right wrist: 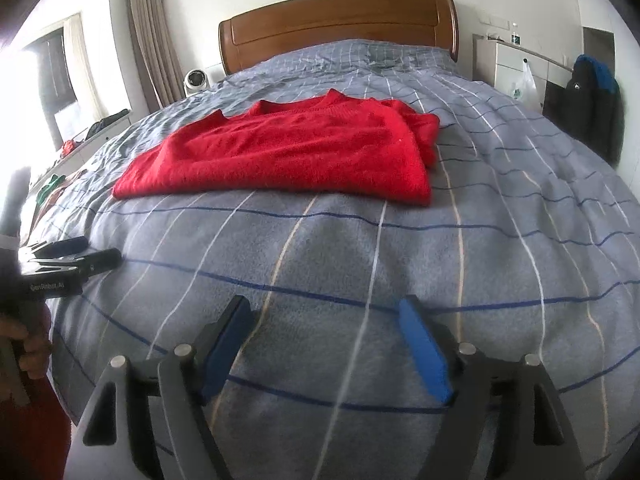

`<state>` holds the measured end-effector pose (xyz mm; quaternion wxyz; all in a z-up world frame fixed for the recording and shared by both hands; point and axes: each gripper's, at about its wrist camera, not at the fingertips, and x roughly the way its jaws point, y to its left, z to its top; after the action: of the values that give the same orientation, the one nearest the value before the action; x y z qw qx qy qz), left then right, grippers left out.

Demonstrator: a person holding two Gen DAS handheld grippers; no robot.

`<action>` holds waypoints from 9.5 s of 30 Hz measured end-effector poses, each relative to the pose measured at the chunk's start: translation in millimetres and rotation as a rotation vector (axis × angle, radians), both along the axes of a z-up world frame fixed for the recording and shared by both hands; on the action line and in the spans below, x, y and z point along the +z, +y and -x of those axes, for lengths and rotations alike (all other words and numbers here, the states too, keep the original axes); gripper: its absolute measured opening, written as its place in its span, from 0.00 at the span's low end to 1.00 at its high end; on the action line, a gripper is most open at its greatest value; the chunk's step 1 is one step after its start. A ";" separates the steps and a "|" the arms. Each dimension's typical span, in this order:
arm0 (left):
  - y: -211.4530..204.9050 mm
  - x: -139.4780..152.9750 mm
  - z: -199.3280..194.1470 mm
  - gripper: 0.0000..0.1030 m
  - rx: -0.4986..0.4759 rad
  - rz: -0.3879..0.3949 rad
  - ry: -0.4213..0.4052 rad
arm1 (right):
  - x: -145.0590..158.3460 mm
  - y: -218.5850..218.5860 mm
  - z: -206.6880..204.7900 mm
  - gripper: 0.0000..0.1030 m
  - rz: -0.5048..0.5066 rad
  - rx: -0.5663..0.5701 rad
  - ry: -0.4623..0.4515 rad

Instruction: Fold small clothes

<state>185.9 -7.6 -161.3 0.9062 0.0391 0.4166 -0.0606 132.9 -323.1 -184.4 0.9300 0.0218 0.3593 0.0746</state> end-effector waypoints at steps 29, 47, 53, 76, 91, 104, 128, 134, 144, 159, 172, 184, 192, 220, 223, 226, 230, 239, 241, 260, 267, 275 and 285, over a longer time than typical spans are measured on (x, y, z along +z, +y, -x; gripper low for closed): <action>3.9 -8.3 21.7 1.00 -0.036 0.025 -0.180 | -8.6 5.2 -1.6 0.84 0.035 0.019 -0.058; 22.1 32.9 51.2 0.99 -0.190 0.123 -0.045 | 68.4 -55.3 -58.2 0.85 -0.186 -0.035 -0.042; 46.2 17.4 53.4 0.99 -0.105 0.177 -0.065 | 45.0 -122.8 -178.6 0.85 -0.371 -0.206 0.178; 130.1 17.7 32.1 0.99 0.157 0.329 -0.080 | 107.4 192.3 -252.9 0.10 -0.244 0.184 0.279; 134.3 15.1 26.9 0.99 0.173 0.354 -0.057 | 105.9 162.4 -204.7 0.53 -0.190 0.297 0.218; 130.3 13.8 32.5 0.99 0.164 0.314 -0.065 | 52.7 224.5 -152.0 0.39 -0.168 0.479 0.213; 53.1 80.3 -124.9 0.99 -0.133 0.395 0.132 | 72.7 81.7 -146.5 0.70 -0.287 0.189 0.146; 63.8 30.0 -189.9 0.98 0.009 0.235 0.237 | 51.1 50.5 -206.6 0.74 -0.461 0.093 0.265; 55.3 10.6 -211.4 0.30 -0.053 0.454 0.311 | 6.9 107.1 -283.9 0.65 -0.455 0.106 0.362; 35.7 114.2 -178.5 0.60 -0.087 0.323 0.007 | 151.5 157.3 -217.2 0.31 -0.002 0.240 -0.201; 34.5 106.5 -17.1 0.99 0.072 0.021 -0.201 | 91.7 70.3 -111.8 0.92 0.078 0.008 0.084; 25.7 112.6 42.5 1.00 0.129 0.010 -0.153 | 116.3 92.2 -8.1 0.95 0.072 -0.005 0.041; 20.1 118.7 63.3 1.00 0.145 -0.060 -0.162 | 122.0 109.8 9.6 0.96 0.123 0.015 0.030; 15.6 107.3 82.3 1.00 0.097 -0.040 -0.032 | 127.5 117.7 36.2 0.99 0.214 -0.049 0.099; 13.8 107.8 83.4 1.00 0.091 -0.048 -0.040 | 125.7 117.2 37.2 0.99 0.222 -0.050 0.104; 11.1 111.6 86.2 1.00 0.085 -0.057 -0.069 | 126.0 115.8 38.4 0.99 0.214 -0.057 0.104; 8.5 120.9 91.7 1.00 0.073 -0.055 -0.127 | 130.2 117.8 41.4 0.99 0.228 -0.060 0.092; 1.8 127.5 95.6 1.00 0.084 -0.137 -0.130 | 136.1 122.8 42.7 0.99 0.241 -0.060 0.087; 1.6 126.2 95.8 1.00 0.080 -0.133 -0.106 | 136.7 124.2 43.4 0.99 0.248 -0.061 0.085; 19.1 156.1 104.8 1.00 0.083 -0.023 -0.164 | 178.2 111.7 67.5 0.99 0.183 -0.054 -0.039; 20.9 172.8 106.1 1.00 -0.016 -0.100 -0.176 | 182.4 104.2 67.0 0.99 0.256 0.127 0.127; 20.3 158.5 118.6 1.00 0.039 0.012 -0.074 | 189.5 101.7 84.3 0.99 0.154 -0.047 0.013; 7.1 145.8 117.3 1.00 0.040 -0.052 -0.055 | 162.8 113.5 72.7 0.99 0.146 -0.059 0.073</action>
<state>68.6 -0.6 -15.5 0.9170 0.0559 0.3936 -0.0307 60.2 -209.6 -21.6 0.9172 -0.0327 0.3965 0.0197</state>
